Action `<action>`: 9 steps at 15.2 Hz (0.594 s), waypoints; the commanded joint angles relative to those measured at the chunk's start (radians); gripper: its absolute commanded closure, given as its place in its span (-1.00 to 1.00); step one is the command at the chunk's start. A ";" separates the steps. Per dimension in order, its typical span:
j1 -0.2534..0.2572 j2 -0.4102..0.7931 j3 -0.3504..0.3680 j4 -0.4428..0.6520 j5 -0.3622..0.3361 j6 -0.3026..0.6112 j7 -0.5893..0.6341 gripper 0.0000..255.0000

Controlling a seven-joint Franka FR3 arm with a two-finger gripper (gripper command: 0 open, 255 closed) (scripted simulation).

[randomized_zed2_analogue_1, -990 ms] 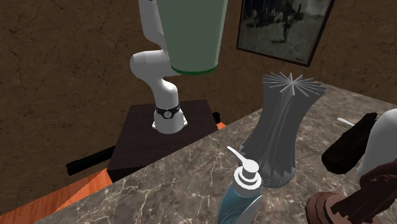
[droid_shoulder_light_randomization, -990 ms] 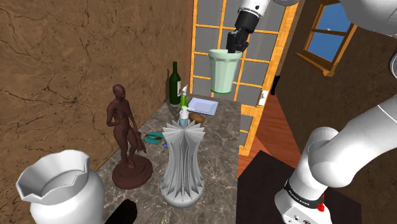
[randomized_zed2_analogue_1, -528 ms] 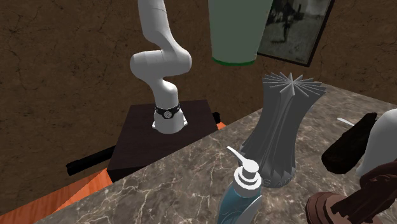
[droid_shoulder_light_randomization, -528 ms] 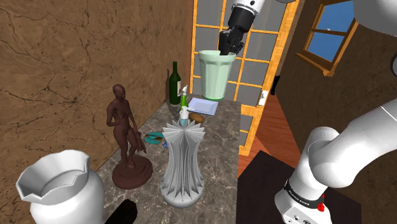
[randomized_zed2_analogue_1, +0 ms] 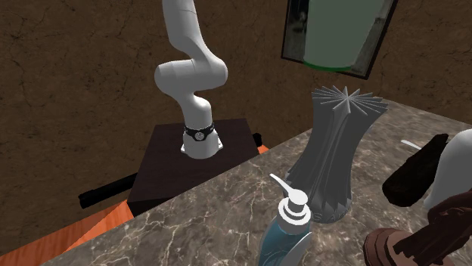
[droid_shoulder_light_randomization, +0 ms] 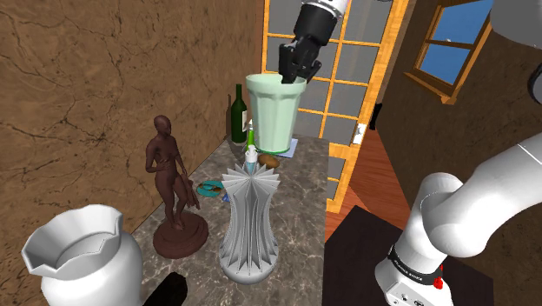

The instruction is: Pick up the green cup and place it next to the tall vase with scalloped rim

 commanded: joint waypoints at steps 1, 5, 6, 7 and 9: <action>0.012 0.008 0.042 0.005 0.007 0.017 0.051 1.00; 0.032 0.044 0.125 0.038 0.014 0.047 0.148 1.00; 0.037 0.056 0.146 0.049 0.013 0.054 0.173 1.00; 0.041 0.069 0.167 0.061 0.012 0.061 0.198 1.00; 0.050 0.099 0.209 0.090 0.007 0.074 0.248 1.00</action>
